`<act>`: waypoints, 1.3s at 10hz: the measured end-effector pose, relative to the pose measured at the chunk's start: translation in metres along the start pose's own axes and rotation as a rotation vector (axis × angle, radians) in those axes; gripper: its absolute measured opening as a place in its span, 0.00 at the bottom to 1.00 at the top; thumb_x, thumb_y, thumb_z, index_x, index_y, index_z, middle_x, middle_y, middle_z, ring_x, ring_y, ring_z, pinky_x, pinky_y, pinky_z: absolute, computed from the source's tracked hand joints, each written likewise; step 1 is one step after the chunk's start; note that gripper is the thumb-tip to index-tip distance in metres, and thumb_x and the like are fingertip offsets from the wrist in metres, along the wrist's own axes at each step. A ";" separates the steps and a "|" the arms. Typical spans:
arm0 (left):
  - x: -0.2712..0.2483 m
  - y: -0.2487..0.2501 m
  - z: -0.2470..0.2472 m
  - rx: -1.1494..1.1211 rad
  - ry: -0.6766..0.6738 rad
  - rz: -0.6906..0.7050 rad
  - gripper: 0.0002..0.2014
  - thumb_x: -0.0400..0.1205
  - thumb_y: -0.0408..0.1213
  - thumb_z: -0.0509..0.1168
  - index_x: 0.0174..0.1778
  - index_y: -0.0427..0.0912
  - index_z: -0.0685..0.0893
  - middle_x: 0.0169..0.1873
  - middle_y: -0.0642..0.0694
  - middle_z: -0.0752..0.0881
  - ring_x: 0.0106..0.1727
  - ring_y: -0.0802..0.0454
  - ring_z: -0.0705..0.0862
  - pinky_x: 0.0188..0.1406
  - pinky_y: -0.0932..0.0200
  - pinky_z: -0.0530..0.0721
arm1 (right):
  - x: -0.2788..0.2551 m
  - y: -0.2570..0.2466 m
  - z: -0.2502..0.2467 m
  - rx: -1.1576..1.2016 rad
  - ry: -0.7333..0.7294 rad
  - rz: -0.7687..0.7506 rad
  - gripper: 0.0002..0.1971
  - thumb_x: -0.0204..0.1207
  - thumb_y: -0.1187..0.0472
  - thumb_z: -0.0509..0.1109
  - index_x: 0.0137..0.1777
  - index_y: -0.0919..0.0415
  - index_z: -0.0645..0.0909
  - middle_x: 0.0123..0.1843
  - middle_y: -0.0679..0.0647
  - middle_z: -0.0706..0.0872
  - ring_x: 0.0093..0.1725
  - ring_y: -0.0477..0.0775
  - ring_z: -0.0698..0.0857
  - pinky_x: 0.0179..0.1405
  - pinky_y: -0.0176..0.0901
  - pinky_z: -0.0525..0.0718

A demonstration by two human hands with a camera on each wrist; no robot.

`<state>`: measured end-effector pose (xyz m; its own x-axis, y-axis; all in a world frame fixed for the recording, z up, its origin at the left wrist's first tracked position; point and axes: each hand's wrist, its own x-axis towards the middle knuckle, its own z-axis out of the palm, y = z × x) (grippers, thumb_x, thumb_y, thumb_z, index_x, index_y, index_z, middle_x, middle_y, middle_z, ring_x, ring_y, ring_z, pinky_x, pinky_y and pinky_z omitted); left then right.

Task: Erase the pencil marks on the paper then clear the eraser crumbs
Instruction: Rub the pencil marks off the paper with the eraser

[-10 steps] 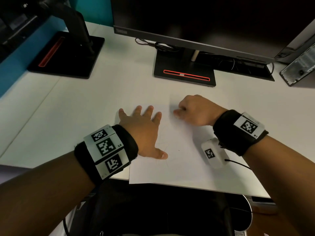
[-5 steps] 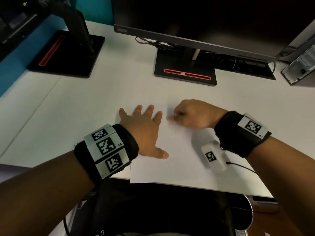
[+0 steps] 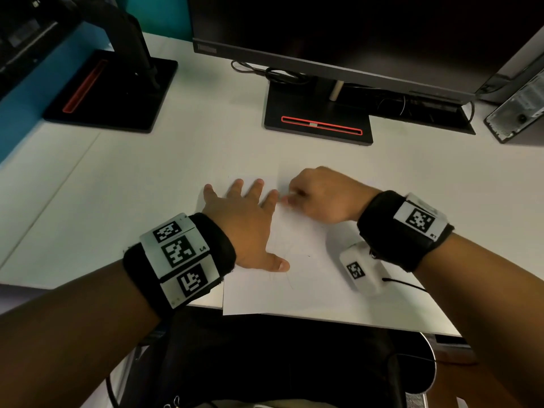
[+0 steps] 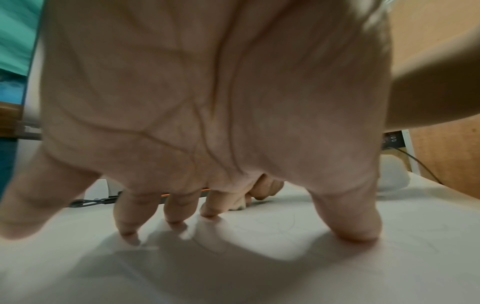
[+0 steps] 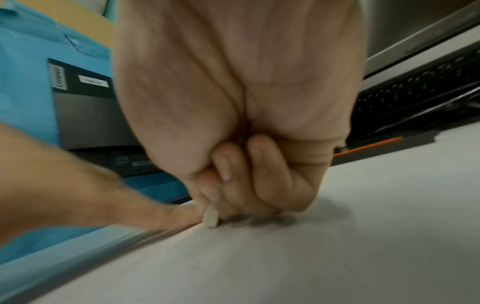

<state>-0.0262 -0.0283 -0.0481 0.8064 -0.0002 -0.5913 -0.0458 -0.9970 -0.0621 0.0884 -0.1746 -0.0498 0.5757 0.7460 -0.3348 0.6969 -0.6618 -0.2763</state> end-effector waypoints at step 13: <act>-0.007 -0.002 -0.002 -0.011 -0.061 0.005 0.65 0.71 0.82 0.55 0.87 0.41 0.29 0.87 0.46 0.29 0.88 0.39 0.33 0.82 0.22 0.47 | 0.020 -0.003 -0.013 0.070 -0.013 0.126 0.25 0.88 0.49 0.61 0.28 0.59 0.72 0.28 0.53 0.74 0.30 0.53 0.73 0.30 0.43 0.69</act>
<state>-0.0306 -0.0260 -0.0418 0.7690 -0.0013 -0.6392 -0.0434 -0.9978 -0.0502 0.1034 -0.1566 -0.0437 0.6506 0.6561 -0.3824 0.5880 -0.7539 -0.2932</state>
